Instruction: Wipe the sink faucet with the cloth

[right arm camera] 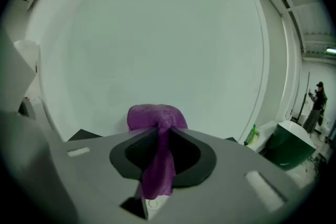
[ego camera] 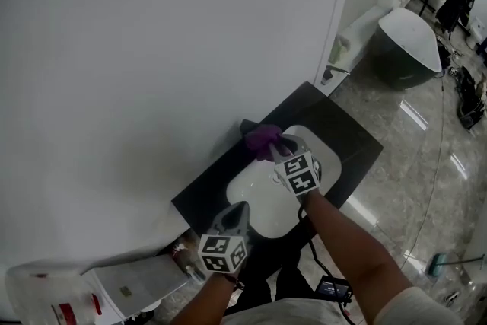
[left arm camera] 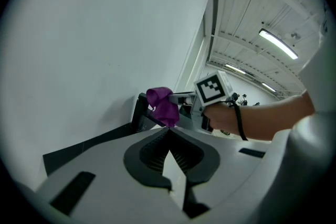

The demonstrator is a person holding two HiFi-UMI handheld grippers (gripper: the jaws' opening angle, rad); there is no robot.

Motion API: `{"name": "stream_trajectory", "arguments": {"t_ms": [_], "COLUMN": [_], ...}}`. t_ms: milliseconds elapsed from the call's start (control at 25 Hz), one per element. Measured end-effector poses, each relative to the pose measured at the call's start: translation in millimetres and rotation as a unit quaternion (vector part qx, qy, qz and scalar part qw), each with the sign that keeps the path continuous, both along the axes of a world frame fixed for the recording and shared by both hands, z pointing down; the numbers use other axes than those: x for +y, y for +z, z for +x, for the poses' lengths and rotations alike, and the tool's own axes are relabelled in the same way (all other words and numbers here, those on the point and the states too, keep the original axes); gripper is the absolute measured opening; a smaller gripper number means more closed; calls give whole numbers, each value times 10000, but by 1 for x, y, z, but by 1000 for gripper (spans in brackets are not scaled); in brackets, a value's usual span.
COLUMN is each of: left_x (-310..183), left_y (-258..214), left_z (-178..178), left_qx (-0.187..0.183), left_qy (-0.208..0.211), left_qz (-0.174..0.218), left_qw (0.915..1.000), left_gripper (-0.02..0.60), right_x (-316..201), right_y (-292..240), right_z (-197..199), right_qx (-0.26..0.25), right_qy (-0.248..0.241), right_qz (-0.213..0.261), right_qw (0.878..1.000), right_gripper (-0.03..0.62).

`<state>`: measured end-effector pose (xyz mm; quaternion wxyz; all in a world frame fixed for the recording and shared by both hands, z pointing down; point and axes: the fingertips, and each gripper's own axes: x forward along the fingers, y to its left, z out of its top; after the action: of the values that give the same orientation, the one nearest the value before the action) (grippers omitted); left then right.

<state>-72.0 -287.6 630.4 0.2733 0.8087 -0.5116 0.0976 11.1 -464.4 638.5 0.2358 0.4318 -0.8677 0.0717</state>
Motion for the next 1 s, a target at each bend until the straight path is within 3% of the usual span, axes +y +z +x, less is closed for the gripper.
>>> {"name": "stream_trajectory", "arguments": {"t_ms": [160, 480, 600, 800, 1000], "left_x": [-3, -2, -1, 6, 5], "left_y": [1, 17, 20, 9, 6], "left_z": [3, 10, 18, 22, 13], "left_qx": [-38, -59, -85, -118, -174], "left_qy": [-25, 10, 64, 141, 51], "left_qz": [-14, -92, -104, -69, -36], "left_qw": [10000, 9999, 9999, 9998, 9998], "left_gripper": [5, 5, 5, 5, 5], "right_x": [-16, 67, 74, 34, -31], "right_y": [40, 123, 129, 64, 67], "right_z": [7, 35, 44, 55, 12], "right_qx": [-4, -33, -165, -1326, -1156], "right_qy": [115, 171, 278, 391, -274], "right_qz": [-595, -1311, -1376, -919, -1359], "right_qw": [9982, 9912, 9900, 9861, 9836], "right_gripper": [71, 69, 69, 69, 71]}}
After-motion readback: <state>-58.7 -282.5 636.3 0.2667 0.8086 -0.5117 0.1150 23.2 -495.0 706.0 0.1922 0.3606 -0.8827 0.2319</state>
